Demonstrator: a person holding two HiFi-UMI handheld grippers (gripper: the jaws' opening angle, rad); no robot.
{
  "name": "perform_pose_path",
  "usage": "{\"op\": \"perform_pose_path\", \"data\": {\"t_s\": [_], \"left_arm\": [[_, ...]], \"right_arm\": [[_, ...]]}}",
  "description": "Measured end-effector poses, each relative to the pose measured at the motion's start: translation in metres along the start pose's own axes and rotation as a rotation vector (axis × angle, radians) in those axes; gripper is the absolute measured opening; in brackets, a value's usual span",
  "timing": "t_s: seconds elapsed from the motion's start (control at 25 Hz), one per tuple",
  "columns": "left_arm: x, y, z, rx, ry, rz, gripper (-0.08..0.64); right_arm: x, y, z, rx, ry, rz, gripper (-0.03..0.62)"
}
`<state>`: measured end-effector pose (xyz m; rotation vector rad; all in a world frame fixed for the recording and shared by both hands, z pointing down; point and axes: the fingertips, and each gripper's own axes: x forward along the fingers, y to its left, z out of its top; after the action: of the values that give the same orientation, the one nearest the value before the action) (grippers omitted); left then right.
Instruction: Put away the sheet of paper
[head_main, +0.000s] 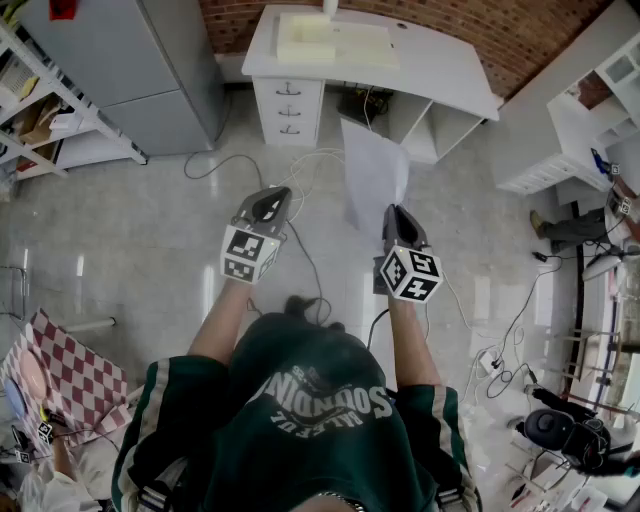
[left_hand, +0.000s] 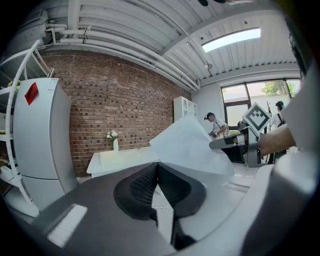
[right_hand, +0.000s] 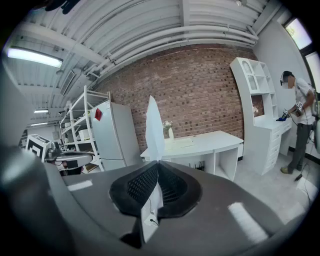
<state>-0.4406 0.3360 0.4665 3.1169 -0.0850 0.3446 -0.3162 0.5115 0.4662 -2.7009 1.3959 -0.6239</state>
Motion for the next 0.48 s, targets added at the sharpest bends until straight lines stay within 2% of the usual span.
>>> {"op": "perform_pose_path", "data": {"t_s": [0.48], "left_arm": [[-0.001, 0.024, -0.003, -0.007, -0.001, 0.009, 0.011]], "right_arm": [[0.016, 0.008, -0.002, 0.008, 0.01, -0.006, 0.002]]}}
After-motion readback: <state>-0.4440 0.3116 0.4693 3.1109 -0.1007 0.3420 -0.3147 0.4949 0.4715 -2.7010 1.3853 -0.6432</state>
